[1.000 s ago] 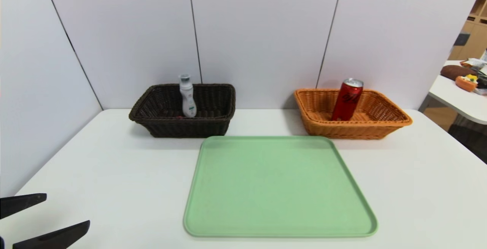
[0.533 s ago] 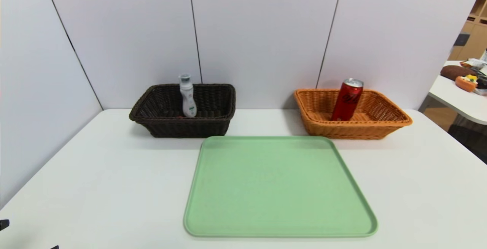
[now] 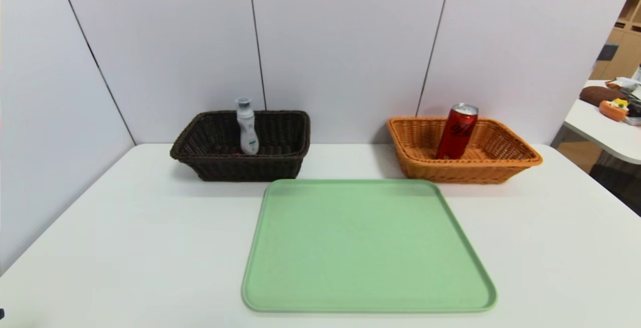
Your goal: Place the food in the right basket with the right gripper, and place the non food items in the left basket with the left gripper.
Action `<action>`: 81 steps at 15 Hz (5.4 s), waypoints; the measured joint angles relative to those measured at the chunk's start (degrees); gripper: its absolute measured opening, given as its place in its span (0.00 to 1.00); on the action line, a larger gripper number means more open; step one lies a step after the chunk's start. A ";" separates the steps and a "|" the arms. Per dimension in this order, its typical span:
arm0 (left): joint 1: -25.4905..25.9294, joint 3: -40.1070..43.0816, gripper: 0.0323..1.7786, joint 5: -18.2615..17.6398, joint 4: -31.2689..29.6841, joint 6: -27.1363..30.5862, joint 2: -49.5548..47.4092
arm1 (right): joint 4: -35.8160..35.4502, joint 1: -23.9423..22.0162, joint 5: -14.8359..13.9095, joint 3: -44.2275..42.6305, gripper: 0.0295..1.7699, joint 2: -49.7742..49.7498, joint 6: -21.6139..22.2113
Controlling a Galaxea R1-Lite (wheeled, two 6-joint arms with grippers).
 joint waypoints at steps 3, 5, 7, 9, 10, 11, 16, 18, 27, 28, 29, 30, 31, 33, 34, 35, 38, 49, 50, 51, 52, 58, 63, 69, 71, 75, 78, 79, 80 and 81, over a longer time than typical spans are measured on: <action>1.18 1.12 0.95 -0.11 0.05 0.05 -2.21 | 1.12 0.09 1.29 0.39 0.96 -2.66 0.00; 2.32 2.50 0.95 -0.44 0.22 0.13 -4.61 | 1.38 0.16 3.41 0.37 0.96 -4.45 -0.12; 4.50 3.30 0.95 -1.54 2.47 0.33 -7.62 | 1.78 0.22 4.52 0.48 0.96 -6.02 -0.15; 7.08 3.79 0.95 -5.03 3.56 0.40 -10.09 | 1.71 0.56 4.63 0.78 0.96 -6.84 -0.20; 8.24 4.11 0.95 -6.86 3.66 0.46 -11.45 | 1.54 0.65 4.68 1.02 0.96 -7.14 -0.17; 9.20 4.66 0.95 -8.20 3.85 0.51 -13.01 | 1.27 0.69 5.02 1.29 0.96 -7.45 -0.15; 10.80 9.70 0.95 -8.31 -2.78 0.00 -19.24 | -6.07 0.69 5.49 4.91 0.96 -9.52 -0.11; 10.85 14.21 0.95 -8.18 -10.89 -0.35 -20.92 | -11.84 0.67 5.24 8.66 0.96 -10.90 -0.01; 10.87 23.13 0.95 -7.22 -23.06 -0.88 -28.12 | -29.61 0.56 4.88 22.36 0.96 -15.66 -0.12; 10.87 24.83 0.95 -6.75 -25.82 -0.79 -28.21 | -31.77 0.56 4.88 23.98 0.96 -15.80 -0.01; 10.87 26.73 0.95 -5.32 -29.04 -0.55 -28.28 | -33.48 0.56 4.80 25.53 0.96 -15.86 0.05; 10.87 27.83 0.95 -3.52 -31.03 -0.44 -28.31 | -35.33 0.56 4.79 26.99 0.96 -15.93 0.11; 10.87 28.47 0.95 -2.34 -31.28 -0.27 -28.31 | -36.60 0.56 4.79 28.53 0.96 -15.93 0.16; 10.87 28.86 0.95 -0.46 -30.48 0.77 -28.33 | -36.79 0.56 4.61 29.90 0.96 -15.93 1.01; 10.87 28.94 0.95 0.37 -28.88 1.76 -28.33 | -36.16 0.56 4.61 30.03 0.96 -15.96 1.65; 10.87 28.96 0.95 0.67 -26.21 3.02 -28.36 | -35.74 0.56 4.69 30.05 0.96 -15.96 2.82; 10.87 29.01 0.95 0.87 -22.66 3.94 -28.36 | -33.22 0.56 4.69 29.46 0.96 -15.96 6.00; 10.87 29.01 0.95 2.27 -22.80 0.52 -28.38 | -26.92 0.54 -7.08 28.04 0.96 -15.96 4.95; 10.85 29.01 0.95 2.32 -22.83 0.41 -28.36 | -26.92 0.51 -8.44 28.00 0.96 -15.96 4.97; 10.85 29.01 0.95 2.39 -22.82 0.00 -28.38 | -26.92 0.51 -9.84 28.00 0.96 -15.96 5.02; 10.85 29.01 0.95 2.63 -22.83 -0.30 -28.38 | -26.92 0.51 -11.04 28.09 0.96 -15.96 5.05; 10.83 29.01 0.95 2.65 -22.83 -0.41 -28.38 | -26.94 0.49 -11.54 28.34 0.96 -15.96 5.02; 10.83 29.01 0.95 2.67 -22.83 -0.41 -28.38 | -27.55 0.49 -11.29 28.48 0.96 -15.96 4.75; 10.85 29.01 0.95 2.65 -22.83 -0.41 -28.38 | -27.95 0.49 -10.61 29.50 0.96 -15.96 2.85; 10.85 29.01 0.95 2.65 -22.83 -0.40 -28.38 | -30.11 0.49 -10.41 30.40 0.96 -15.96 2.62; 10.85 29.01 0.95 2.67 -22.86 -0.41 -28.38 | -34.15 0.49 -10.26 31.81 0.96 -15.93 3.01; 10.85 29.01 0.95 2.67 -22.86 -0.41 -28.38 | -34.04 0.49 -10.24 32.15 0.96 -15.93 2.71; 10.85 29.01 0.95 2.65 -22.83 -0.41 -28.38 | -34.06 0.49 -10.22 32.15 0.96 -15.93 2.68; 10.85 29.01 0.95 2.67 -22.86 -0.40 -28.38 | -34.07 0.49 -10.24 32.15 0.96 -15.93 2.66; 10.83 29.01 0.95 2.67 -22.83 -0.41 -28.38 | -34.07 0.49 -10.22 32.15 0.96 -15.93 2.68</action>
